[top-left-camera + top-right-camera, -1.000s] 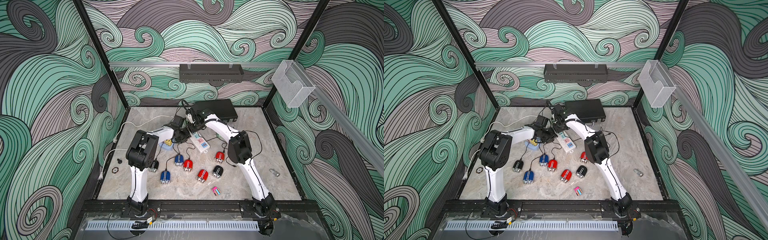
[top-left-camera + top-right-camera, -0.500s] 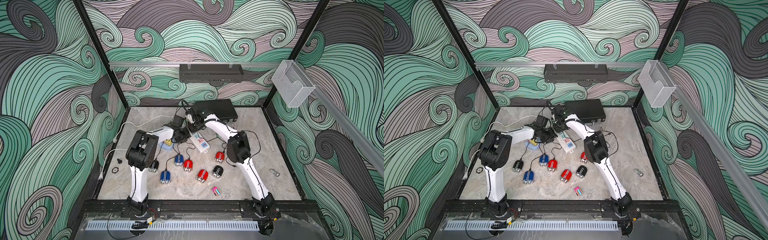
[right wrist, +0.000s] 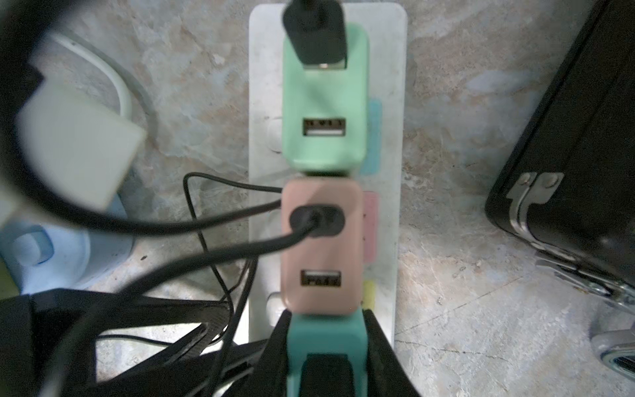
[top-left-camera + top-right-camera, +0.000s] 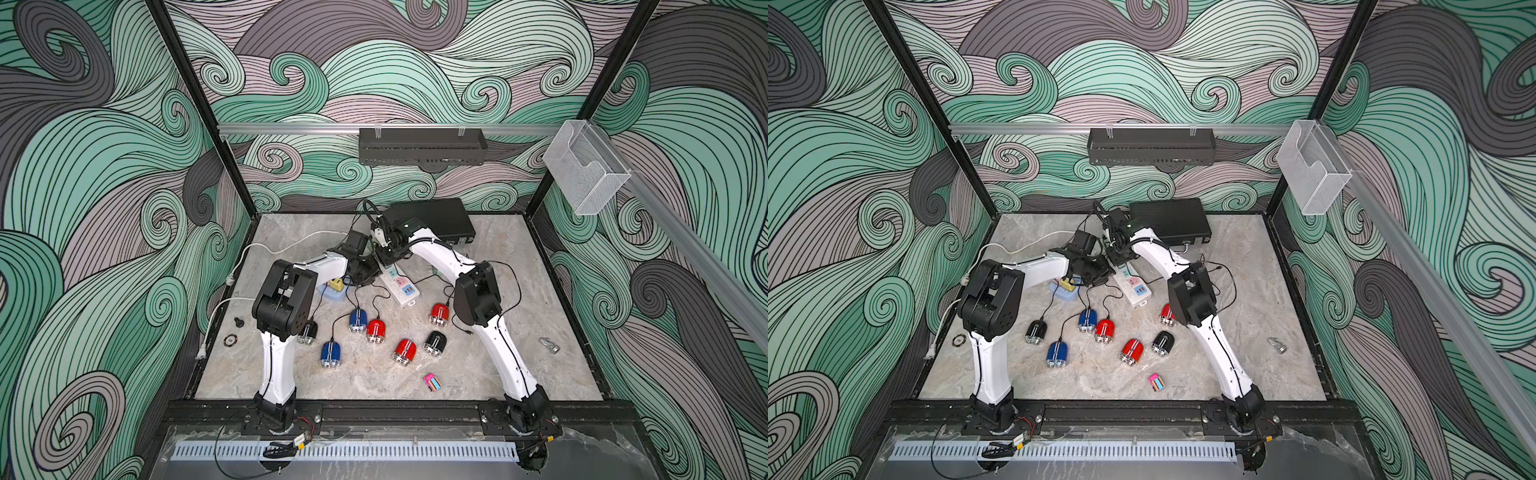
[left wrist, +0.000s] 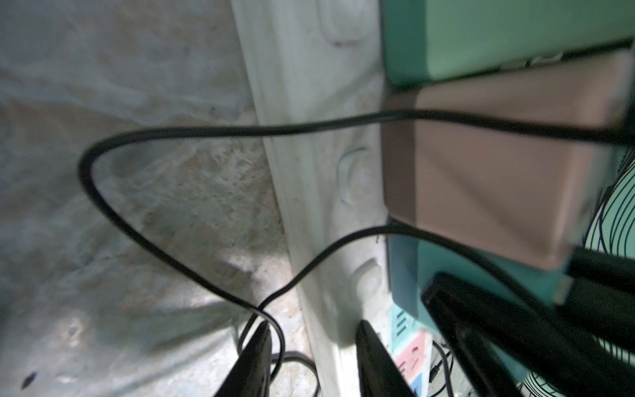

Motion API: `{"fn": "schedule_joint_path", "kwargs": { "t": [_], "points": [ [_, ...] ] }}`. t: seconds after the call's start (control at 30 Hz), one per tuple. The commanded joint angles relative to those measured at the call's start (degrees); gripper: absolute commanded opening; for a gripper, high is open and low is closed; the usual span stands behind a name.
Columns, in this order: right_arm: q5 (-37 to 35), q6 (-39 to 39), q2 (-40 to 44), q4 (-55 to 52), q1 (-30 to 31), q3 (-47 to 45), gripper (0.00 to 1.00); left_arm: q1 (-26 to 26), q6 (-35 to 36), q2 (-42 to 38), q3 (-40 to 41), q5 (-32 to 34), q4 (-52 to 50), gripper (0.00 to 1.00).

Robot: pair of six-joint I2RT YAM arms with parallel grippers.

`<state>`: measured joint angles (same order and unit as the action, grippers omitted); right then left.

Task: Unplug the electric shaver
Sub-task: Remove the plug from the socket.

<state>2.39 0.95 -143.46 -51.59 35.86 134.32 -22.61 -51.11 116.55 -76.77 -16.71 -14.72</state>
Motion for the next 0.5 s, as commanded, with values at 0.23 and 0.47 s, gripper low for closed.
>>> {"fn": "schedule_joint_path", "kwargs": {
  "t": [0.23,0.47],
  "points": [
    [1.4,1.2,5.5,0.6,0.1,-1.6,0.21,0.3,-0.3,3.1,-0.6,1.3,-5.0,0.39],
    [1.1,1.3,6.6,1.2,0.1,-2.7,0.20,0.3,-0.2,3.2,-1.4,1.4,-5.9,0.38]
  ]
}}
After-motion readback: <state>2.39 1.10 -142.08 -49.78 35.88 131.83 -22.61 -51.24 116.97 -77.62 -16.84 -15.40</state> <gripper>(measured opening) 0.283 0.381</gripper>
